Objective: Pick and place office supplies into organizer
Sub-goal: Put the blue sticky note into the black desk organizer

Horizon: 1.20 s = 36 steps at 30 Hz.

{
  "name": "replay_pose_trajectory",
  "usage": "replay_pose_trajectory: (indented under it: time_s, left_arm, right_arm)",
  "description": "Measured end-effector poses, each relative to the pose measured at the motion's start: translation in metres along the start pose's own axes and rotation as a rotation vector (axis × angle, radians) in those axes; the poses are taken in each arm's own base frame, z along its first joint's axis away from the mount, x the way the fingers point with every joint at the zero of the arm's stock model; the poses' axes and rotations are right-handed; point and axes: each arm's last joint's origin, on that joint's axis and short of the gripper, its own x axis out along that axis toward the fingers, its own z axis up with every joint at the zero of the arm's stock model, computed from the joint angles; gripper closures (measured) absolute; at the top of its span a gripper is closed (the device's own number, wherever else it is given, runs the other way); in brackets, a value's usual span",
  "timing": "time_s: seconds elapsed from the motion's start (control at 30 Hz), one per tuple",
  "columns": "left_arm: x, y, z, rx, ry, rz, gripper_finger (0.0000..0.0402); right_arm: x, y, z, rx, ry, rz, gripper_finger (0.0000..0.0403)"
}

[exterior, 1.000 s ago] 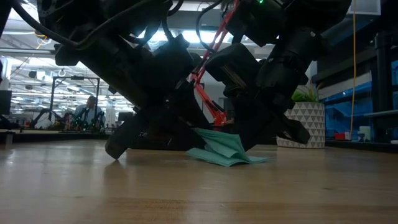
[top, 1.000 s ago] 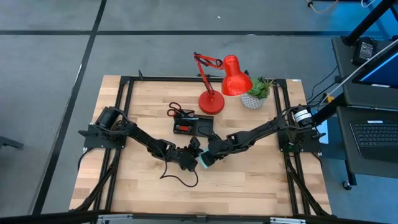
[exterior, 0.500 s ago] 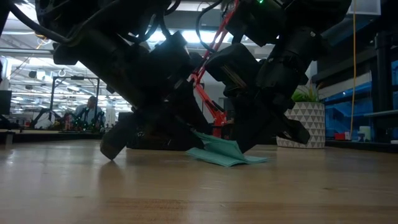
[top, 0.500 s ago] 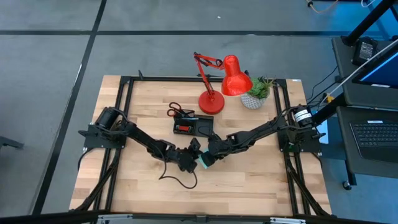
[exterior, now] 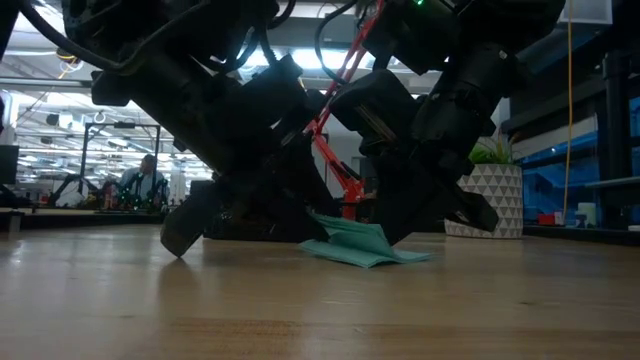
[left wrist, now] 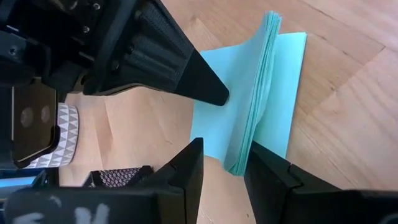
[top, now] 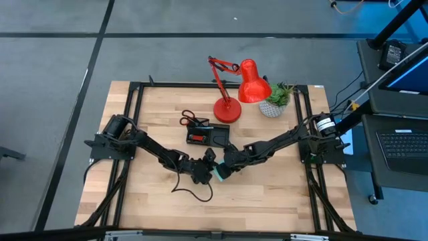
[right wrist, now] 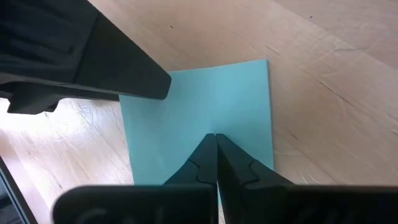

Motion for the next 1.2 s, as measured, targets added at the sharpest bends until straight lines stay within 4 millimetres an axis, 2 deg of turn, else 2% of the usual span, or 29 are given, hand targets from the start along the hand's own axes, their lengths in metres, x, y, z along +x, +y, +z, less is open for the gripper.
replay_pose_trajectory:
  time_s: [0.23, 0.63, 1.2]
  left_arm:
    - [0.0011, 0.0, -0.0001, -0.029, -0.035, -0.04, 0.03]
    - [0.0024, 0.0034, 0.0049, -0.086, -0.102, 0.006, 0.03]
    - [0.0024, 0.0025, 0.0076, -0.151, -0.163, -0.056, 0.03]
  right_arm:
    - [0.0, 0.0, 0.0, 0.0, -0.001, -0.001, 0.0401]
    - [0.0, -0.0001, 0.0004, 0.0, -0.018, -0.006, 0.0401]
    - [0.0, -0.0002, 0.0006, 0.0, -0.02, -0.007, 0.0401]
